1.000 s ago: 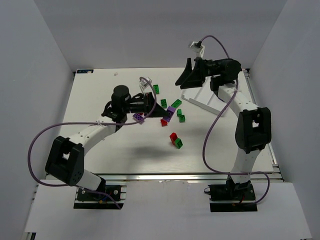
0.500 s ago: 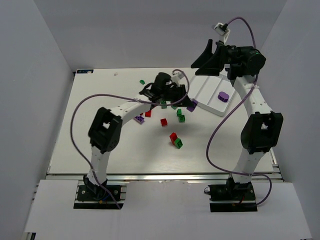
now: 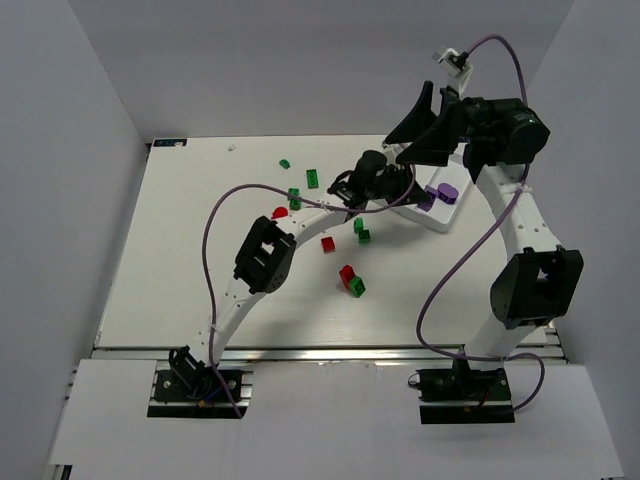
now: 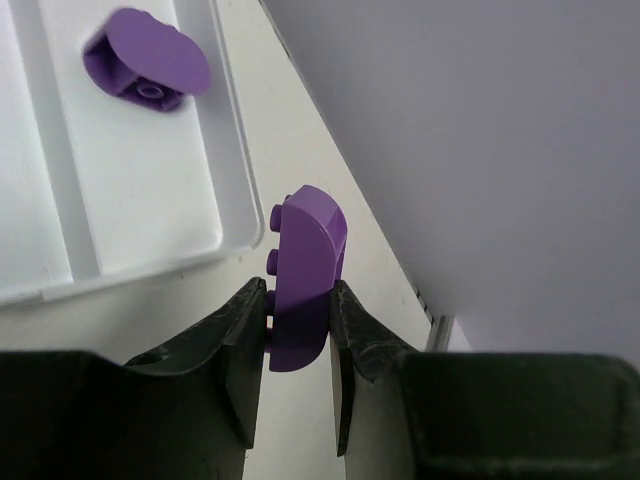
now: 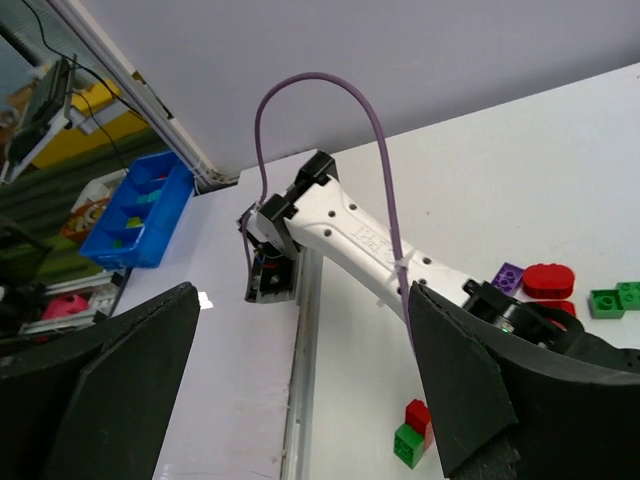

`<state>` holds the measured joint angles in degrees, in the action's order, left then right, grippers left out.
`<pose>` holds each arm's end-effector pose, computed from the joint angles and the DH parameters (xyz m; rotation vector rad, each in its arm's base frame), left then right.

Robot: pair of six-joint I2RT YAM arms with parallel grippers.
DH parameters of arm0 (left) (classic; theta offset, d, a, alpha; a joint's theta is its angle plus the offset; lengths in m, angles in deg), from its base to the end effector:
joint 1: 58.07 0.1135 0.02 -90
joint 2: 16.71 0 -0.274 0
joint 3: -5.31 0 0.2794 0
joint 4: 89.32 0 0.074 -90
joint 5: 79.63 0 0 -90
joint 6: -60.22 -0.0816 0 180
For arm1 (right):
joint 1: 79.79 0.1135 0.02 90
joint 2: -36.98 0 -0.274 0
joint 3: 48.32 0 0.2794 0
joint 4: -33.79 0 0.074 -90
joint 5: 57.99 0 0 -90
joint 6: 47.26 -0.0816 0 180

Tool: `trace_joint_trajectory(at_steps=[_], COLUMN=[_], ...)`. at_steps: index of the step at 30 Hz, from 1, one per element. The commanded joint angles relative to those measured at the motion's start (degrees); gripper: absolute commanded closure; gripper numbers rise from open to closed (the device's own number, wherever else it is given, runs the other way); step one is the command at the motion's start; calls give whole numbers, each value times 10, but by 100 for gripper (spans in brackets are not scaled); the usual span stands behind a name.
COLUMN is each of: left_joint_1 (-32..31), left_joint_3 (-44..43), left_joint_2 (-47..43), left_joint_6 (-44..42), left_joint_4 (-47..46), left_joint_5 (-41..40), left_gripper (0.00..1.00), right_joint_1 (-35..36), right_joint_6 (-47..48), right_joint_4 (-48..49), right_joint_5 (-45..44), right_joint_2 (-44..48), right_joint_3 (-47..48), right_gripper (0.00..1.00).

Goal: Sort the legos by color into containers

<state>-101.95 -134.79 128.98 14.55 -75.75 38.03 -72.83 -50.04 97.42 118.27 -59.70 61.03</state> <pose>0.4513 -0.4866 0.1927 0.3652 2.1355 -1.4335 0.3309 0.1224 0.5240 -1.1053 1.3275 1.5311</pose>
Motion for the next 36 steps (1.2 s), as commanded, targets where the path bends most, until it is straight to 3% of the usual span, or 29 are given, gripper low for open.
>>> trace_joint_trajectory(at_steps=[1,12,21,25,28,36], left_joint_1=[-7,-33,-49,-49,-49,-43], left_joint_3=[-27,-76,-80,-79,-78,-51], left_joint_2=[22,93,106,106,103,41], left_joint_6=[61,69,42,36,32,-7], left_joint_4=[-98,-190,-164,-144,-138,-130], left_joint_5=[-47,-197,-261,-268,-266,-267], left_gripper=[83,76,69,46,36,19], right_joint_1=[0,-1,-2,-6,-6,-7], right_joint_6=[-7,5,10,10,8,15], right_joint_4=[319,319,319,319,319,296], right_joint_5=[37,48,48,48,49,16], right_joint_2=[15,60,74,70,65,39], right_joint_3=[-25,-95,-129,-128,-118,-42], right_gripper=[11,11,11,10,11,11])
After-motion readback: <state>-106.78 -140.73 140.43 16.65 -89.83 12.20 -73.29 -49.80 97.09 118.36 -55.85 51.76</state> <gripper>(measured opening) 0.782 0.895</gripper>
